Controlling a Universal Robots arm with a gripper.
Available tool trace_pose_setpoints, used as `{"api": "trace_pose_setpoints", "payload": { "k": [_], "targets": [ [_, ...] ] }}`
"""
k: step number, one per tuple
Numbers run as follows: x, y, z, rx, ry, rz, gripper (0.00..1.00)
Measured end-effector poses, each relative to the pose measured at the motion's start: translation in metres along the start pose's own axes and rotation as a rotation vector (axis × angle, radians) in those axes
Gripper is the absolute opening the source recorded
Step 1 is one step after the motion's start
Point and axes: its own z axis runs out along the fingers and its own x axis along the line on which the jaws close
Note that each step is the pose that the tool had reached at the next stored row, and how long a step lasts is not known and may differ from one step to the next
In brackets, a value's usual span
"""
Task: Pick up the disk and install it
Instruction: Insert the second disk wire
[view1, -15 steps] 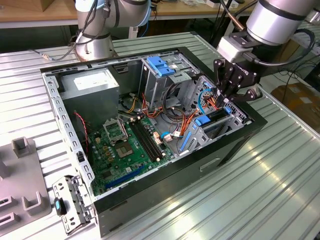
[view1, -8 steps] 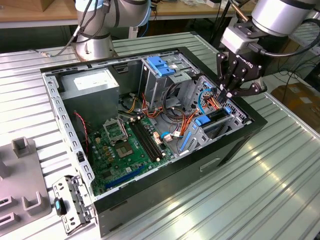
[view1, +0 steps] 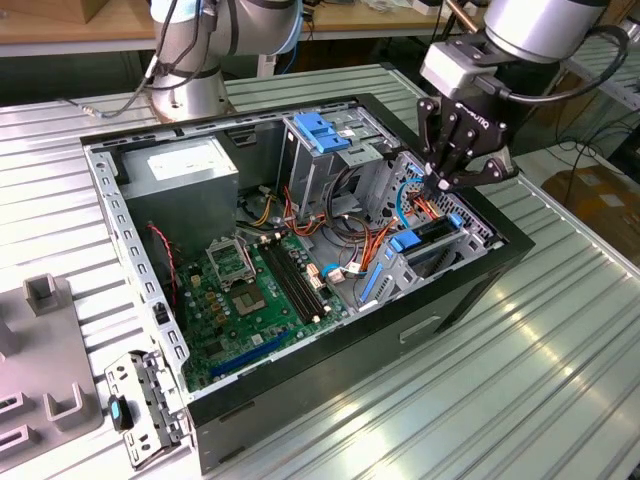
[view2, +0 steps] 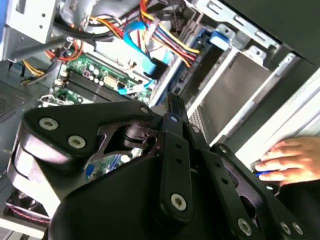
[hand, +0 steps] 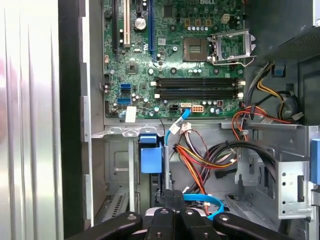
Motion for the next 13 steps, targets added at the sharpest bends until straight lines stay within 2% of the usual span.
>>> {"api": "trace_pose_setpoints", "payload": {
  "k": [1,2,4,5,6,7,9,11,13],
  "targets": [
    [-0.0038,0.0001,-0.0002,0.0001,0.0054,0.0,0.11],
    [-0.0069,0.0002,-0.0008,0.0003,0.0135,0.0,0.11],
    [-0.0134,0.0002,-0.0054,0.0009,0.0389,-0.001,0.11],
    [-0.0149,0.0002,-0.0078,0.001,0.0461,-0.001,0.11],
    [-0.0172,0.0002,-0.0102,0.0013,0.0562,-0.001,0.11],
    [-0.0207,0.0003,-0.0114,0.0016,0.071,-0.001,0.11],
    [-0.0284,0.0002,-0.0113,0.0017,0.0973,-0.001,0.11],
    [-0.0332,0.0,-0.0111,0.0016,0.1164,-0.002,0.11],
    [-0.0366,-0.0002,-0.0111,0.0017,0.1237,-0.002,0.11]
  ]
}}
